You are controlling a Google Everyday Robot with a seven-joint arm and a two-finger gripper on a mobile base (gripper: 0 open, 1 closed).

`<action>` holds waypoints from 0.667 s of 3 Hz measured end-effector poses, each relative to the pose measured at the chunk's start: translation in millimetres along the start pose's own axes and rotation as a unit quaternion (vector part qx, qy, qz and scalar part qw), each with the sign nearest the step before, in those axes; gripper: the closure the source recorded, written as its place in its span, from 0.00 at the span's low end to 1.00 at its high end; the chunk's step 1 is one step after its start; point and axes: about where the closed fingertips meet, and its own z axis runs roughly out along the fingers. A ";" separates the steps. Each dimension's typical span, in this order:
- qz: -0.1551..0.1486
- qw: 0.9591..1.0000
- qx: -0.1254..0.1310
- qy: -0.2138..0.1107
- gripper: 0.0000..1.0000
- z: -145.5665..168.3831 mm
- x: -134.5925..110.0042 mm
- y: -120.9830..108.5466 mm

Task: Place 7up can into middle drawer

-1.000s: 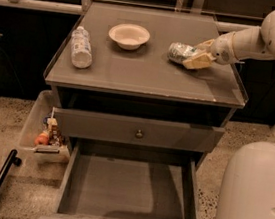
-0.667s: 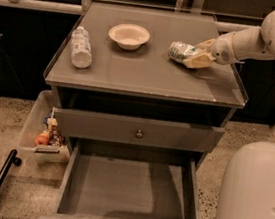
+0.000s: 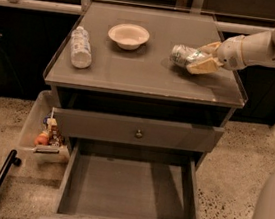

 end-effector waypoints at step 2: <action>-0.073 0.997 0.027 -0.012 1.00 -53.7 -4.1 58.5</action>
Offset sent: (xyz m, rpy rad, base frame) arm -0.1302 -0.0262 0.0228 -0.1017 -0.2181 0.0462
